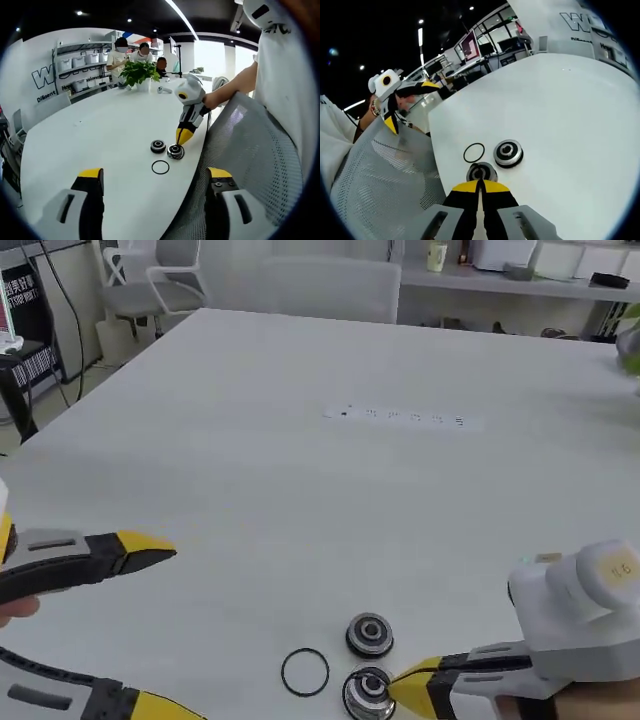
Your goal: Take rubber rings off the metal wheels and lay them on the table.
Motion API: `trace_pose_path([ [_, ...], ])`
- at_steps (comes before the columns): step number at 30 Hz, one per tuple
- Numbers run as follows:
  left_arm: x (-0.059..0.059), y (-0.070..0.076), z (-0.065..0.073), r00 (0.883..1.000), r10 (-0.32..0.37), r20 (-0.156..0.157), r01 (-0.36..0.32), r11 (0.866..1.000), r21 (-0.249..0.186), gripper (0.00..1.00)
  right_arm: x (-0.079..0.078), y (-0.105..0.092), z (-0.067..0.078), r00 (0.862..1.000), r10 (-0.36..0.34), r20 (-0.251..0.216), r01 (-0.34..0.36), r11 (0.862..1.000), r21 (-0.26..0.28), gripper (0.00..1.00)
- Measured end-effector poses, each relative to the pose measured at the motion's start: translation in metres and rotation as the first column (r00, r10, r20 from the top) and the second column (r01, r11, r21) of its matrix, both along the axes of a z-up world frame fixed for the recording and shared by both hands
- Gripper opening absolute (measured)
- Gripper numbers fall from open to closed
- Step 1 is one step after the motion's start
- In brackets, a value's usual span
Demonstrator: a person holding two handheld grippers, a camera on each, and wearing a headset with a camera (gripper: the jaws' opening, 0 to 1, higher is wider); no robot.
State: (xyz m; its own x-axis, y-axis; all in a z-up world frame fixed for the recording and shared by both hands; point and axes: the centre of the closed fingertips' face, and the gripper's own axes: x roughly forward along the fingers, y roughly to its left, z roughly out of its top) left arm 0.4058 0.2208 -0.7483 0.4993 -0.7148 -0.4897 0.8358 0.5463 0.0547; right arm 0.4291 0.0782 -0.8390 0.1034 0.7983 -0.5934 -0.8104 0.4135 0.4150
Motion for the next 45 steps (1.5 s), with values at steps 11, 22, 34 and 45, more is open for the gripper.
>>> trace_pose_path([
  [11, -0.005, 0.002, -0.012, 0.998, 0.054, -0.028, -0.055, 0.998, -0.032, 0.82, -0.001, 0.001, 0.001, 1.0, 0.0, -0.002, 0.0, 1.0, 0.008, 0.0],
  [22, -0.005, 0.003, -0.014, 0.996, 0.08, -0.049, -0.083, 0.994, -0.065, 0.83, -0.001, 0.001, 0.007, 1.0, -0.012, 0.004, 0.012, 1.0, 0.02, 0.0],
  [34, -0.005, 0.003, -0.017, 0.995, 0.084, -0.059, -0.087, 0.994, -0.065, 0.84, 0.008, 0.0, 0.022, 0.998, -0.039, 0.057, 0.037, 0.999, 0.035, 0.0],
  [45, -0.003, 0.005, -0.017, 0.993, 0.1, -0.067, -0.105, 0.992, -0.076, 0.85, 0.022, -0.002, 0.04, 0.991, -0.122, 0.052, 0.115, 0.987, 0.115, 0.0],
])
